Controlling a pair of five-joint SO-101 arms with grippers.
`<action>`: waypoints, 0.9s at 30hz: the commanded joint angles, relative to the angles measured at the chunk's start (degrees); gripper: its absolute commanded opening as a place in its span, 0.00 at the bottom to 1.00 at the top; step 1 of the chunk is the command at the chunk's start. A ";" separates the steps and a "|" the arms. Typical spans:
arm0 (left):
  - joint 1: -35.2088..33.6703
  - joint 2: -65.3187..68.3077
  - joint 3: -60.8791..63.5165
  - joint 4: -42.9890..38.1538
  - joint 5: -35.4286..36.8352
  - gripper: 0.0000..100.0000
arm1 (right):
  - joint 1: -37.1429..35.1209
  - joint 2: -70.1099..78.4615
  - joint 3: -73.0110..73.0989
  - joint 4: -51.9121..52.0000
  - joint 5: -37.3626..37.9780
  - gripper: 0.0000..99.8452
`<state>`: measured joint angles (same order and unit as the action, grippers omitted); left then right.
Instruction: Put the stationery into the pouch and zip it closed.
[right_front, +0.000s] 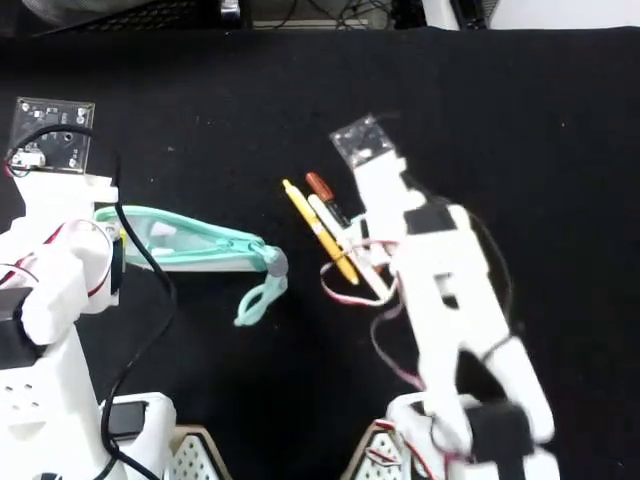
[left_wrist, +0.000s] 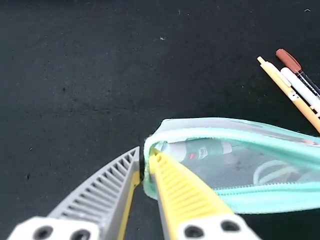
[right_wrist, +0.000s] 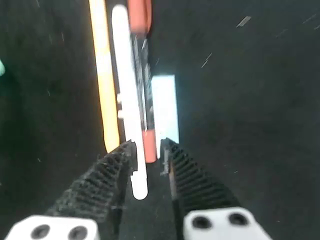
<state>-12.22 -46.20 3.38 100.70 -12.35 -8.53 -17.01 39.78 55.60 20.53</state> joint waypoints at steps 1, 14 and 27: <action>-0.57 -0.26 -0.04 -0.09 -0.53 0.03 | 1.05 7.16 -7.16 -1.23 1.05 0.11; -0.57 -0.26 -0.13 -0.09 -0.53 0.03 | 0.09 24.92 -21.41 -1.14 1.23 0.11; -0.57 0.00 -0.04 -0.09 -0.53 0.03 | 4.84 36.35 -28.62 -1.05 3.96 0.11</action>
<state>-12.31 -46.20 3.38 100.70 -12.35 -6.33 17.98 14.37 55.25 23.87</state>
